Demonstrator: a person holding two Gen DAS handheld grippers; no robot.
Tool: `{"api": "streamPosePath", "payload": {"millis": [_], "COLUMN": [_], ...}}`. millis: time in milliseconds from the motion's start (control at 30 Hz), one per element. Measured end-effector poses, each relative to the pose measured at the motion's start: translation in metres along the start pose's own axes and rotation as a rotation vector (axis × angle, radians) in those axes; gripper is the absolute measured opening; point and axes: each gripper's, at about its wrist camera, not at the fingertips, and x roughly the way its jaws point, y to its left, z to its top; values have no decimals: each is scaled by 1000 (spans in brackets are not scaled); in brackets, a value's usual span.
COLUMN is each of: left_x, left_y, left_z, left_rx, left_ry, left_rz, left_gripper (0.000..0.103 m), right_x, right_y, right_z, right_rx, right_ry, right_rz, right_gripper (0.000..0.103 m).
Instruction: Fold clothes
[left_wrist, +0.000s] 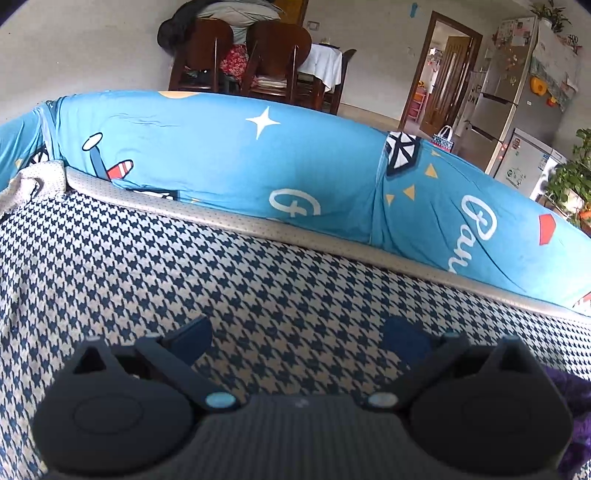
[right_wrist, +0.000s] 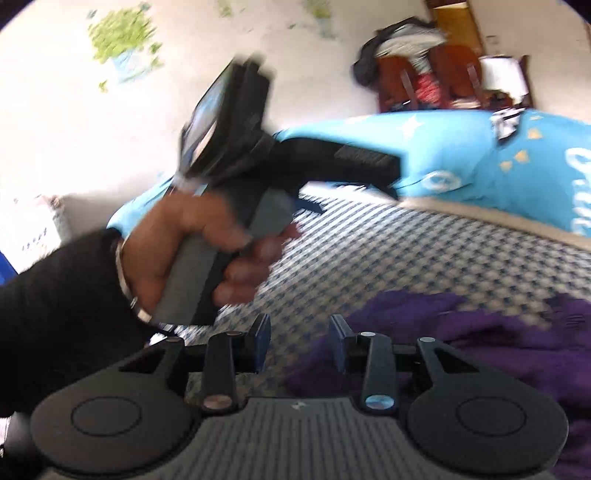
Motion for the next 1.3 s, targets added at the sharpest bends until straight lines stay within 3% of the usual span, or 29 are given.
{"api": "streamPosePath", "payload": {"millis": [233, 433, 567, 733, 900, 1033, 1133, 1300], "left_x": [13, 19, 22, 21, 24, 31, 36, 39], "left_y": [-23, -58, -81, -106, -110, -114, -121, -121], "left_z": [-8, -22, -31, -42, -50, -61, -72, -73], "left_rx": [11, 142, 249, 392, 436, 481, 532, 530], "left_ry": [61, 109, 132, 130, 149, 209, 237, 241], "left_rz": [-96, -208, -257, -253, -259, -266, -248, -241], "left_gripper": [103, 103, 103, 103, 100, 98, 98, 99], "right_x": [-34, -55, -77, -88, -91, -85, -72, -46], "right_y": [-55, -109, -143, -167, -172, -176, -189, -206], "right_z": [7, 10, 4, -6, -8, -9, -14, -26], "right_rx": [110, 254, 374, 427, 381, 281, 274, 266], "right_ry": [-84, -83, -79, -54, -38, 0, 54, 148], "right_rz": [-239, -479, -564, -633, -695, -741, -735, -713], "right_gripper": [41, 45, 46, 46, 47, 61, 70, 74]}}
